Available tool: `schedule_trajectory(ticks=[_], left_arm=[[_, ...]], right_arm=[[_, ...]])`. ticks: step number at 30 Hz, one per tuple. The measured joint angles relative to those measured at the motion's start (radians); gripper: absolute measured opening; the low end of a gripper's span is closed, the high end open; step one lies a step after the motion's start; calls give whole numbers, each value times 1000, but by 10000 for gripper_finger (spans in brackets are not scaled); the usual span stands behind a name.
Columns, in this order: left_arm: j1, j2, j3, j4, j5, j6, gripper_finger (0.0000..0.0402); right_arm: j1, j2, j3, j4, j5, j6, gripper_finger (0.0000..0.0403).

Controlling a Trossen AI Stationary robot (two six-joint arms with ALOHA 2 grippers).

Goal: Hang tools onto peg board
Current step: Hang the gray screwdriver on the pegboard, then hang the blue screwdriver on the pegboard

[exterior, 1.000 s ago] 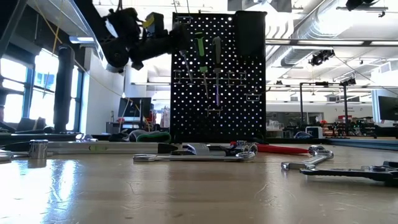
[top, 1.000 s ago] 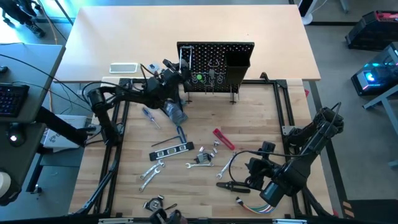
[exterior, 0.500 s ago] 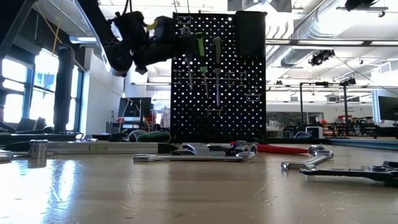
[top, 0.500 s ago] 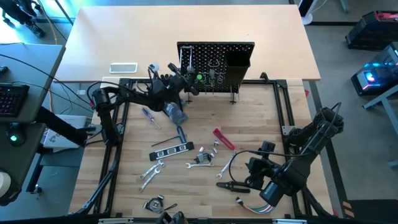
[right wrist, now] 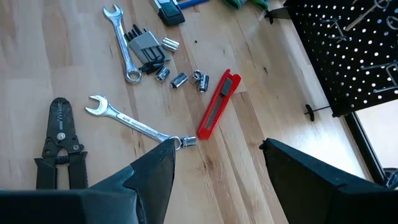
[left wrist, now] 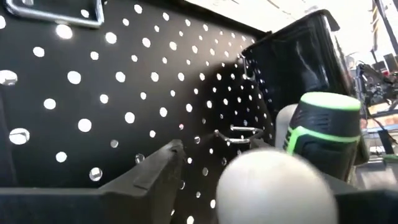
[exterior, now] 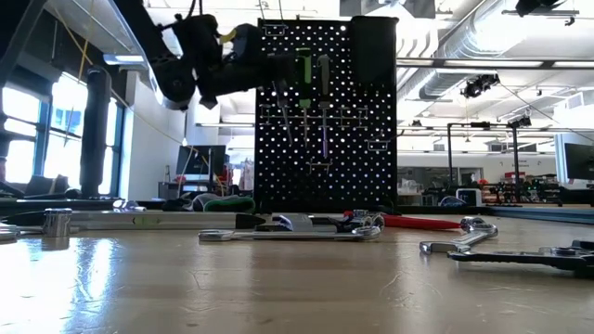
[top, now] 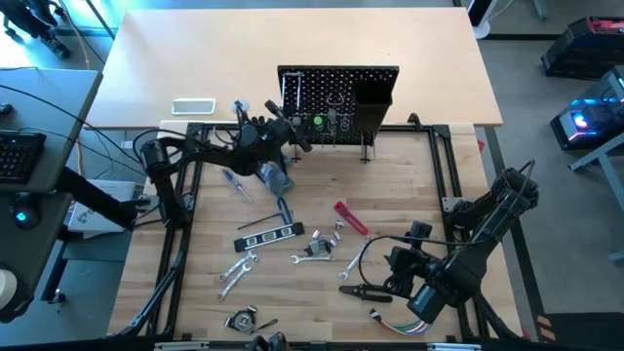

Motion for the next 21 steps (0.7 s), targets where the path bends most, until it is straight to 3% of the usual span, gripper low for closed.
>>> schedule_trajectory(ticks=[16,21], left_arm=[[-11,-394,-253,-253,-29,0,203],[-38,-546,-350,-357,-122,-28,203]], right_arm=[[0,0,0,1,39,-37,240],[-6,0,0,21,59,-46,240]])
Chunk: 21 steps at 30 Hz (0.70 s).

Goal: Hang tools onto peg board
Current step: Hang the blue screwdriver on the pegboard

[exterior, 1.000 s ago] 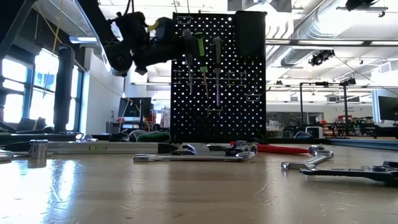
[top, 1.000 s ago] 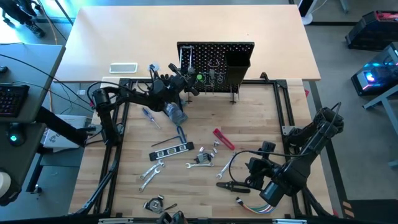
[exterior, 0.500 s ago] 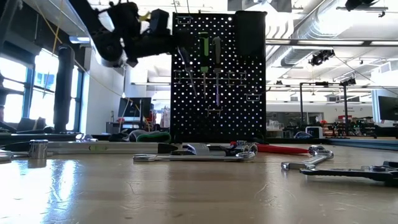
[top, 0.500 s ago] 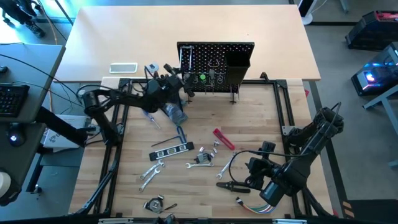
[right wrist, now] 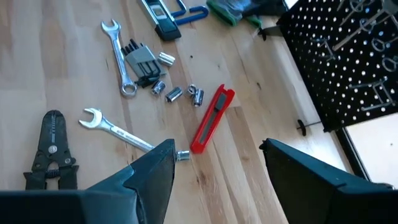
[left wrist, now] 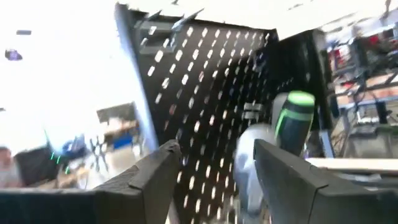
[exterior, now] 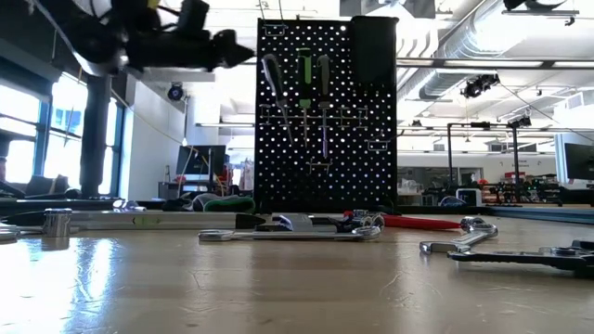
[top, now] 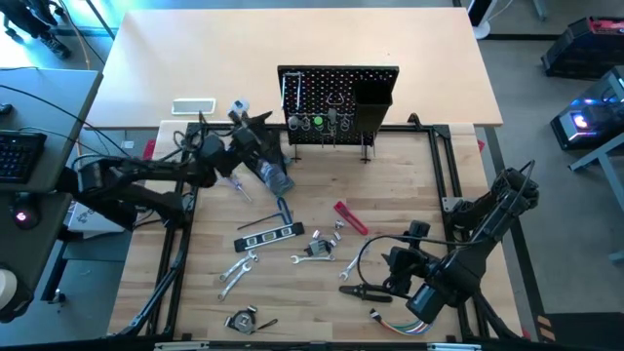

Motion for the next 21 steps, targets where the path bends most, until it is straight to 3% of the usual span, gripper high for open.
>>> schedule_trajectory(ticks=[6,11,21], left_arm=[[-57,-145,-31,-396,-294,-79,202],[-111,-201,-31,-684,-541,-273,199],[-118,-215,-31,-1135,-536,-701,198]], right_arm=[[-19,0,0,31,18,-56,240],[-39,0,0,34,21,-105,240],[-53,0,0,39,23,-140,240]])
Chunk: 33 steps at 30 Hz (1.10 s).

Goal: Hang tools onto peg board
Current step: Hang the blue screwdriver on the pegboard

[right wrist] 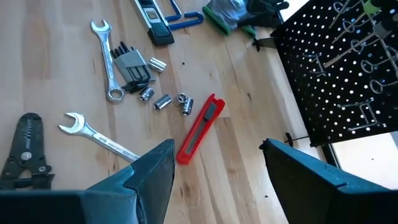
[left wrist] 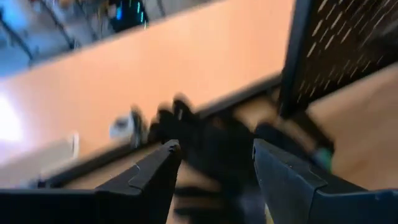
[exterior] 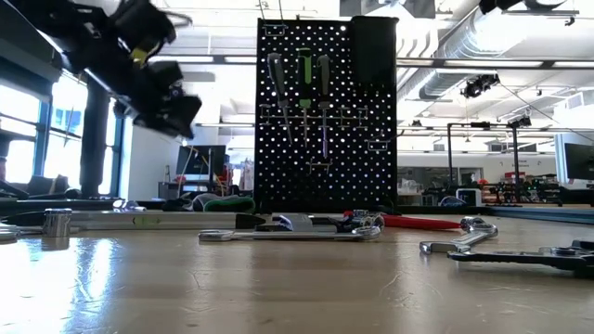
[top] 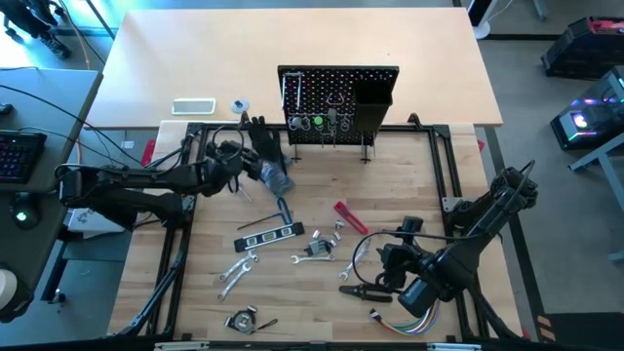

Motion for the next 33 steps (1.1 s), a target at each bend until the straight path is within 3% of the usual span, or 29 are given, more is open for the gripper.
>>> schedule_trajectory(ticks=[6,11,20,33], left_arm=[[7,0,0,-211,75,-186,198],[7,0,0,-348,82,-279,198],[34,1,0,-523,191,-426,198],[67,25,1,-562,275,-512,198]], right_arm=[[1,0,0,32,1,-20,240],[1,0,0,49,3,-43,240],[1,0,0,68,23,-102,240],[36,0,0,82,72,-146,240]])
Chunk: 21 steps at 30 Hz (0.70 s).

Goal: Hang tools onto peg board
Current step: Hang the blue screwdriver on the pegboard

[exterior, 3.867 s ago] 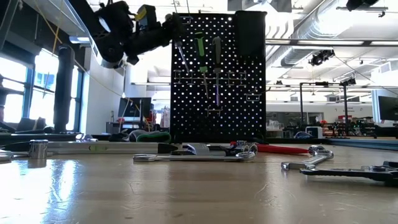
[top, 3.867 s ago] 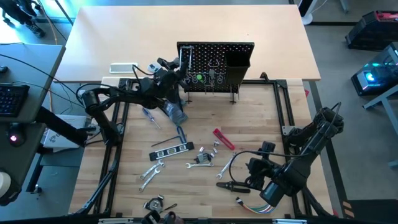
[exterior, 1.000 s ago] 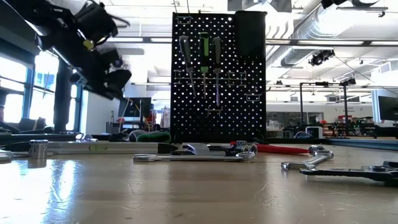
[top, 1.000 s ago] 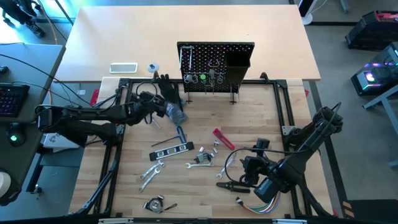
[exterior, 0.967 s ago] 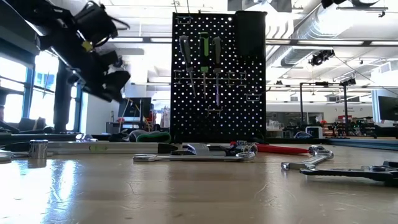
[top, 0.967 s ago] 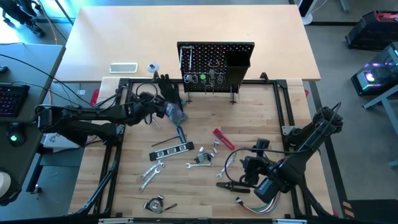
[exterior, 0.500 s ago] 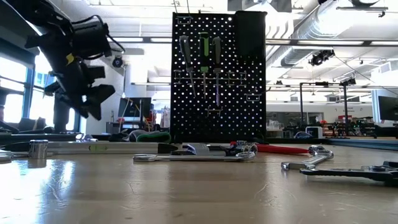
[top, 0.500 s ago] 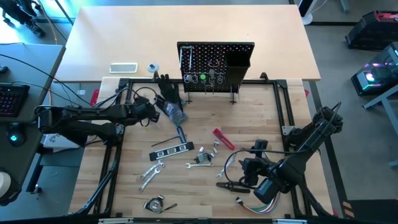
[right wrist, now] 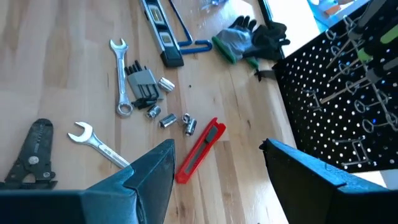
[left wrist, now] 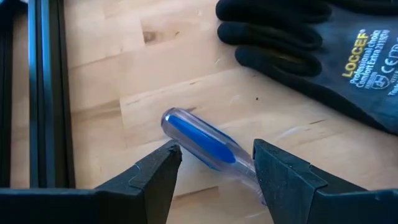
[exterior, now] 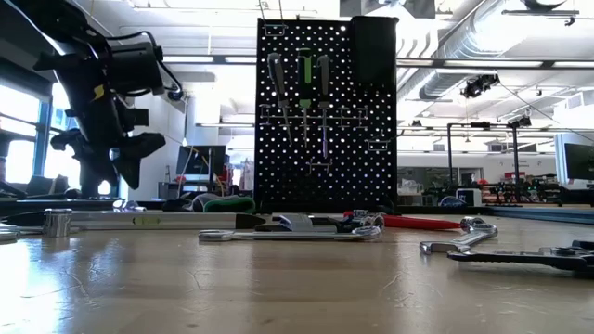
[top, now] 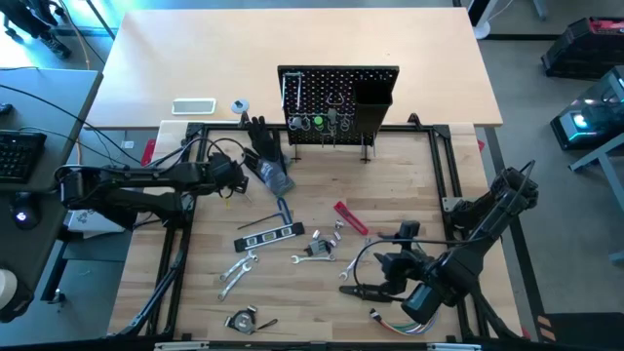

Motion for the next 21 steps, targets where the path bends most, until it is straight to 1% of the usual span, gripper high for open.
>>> schedule_trajectory(ticks=[7,10,14,18,21], left_arm=[[33,90,0,19,31,-18,198],[47,144,0,98,42,-14,198],[67,227,1,223,89,32,198],[92,313,5,277,111,54,197],[96,358,7,305,97,87,197]], right_arm=[[24,0,0,15,17,10,240],[34,0,0,24,24,11,240],[35,0,0,35,26,11,240],[35,3,0,45,24,11,240],[35,3,0,50,17,11,240]])
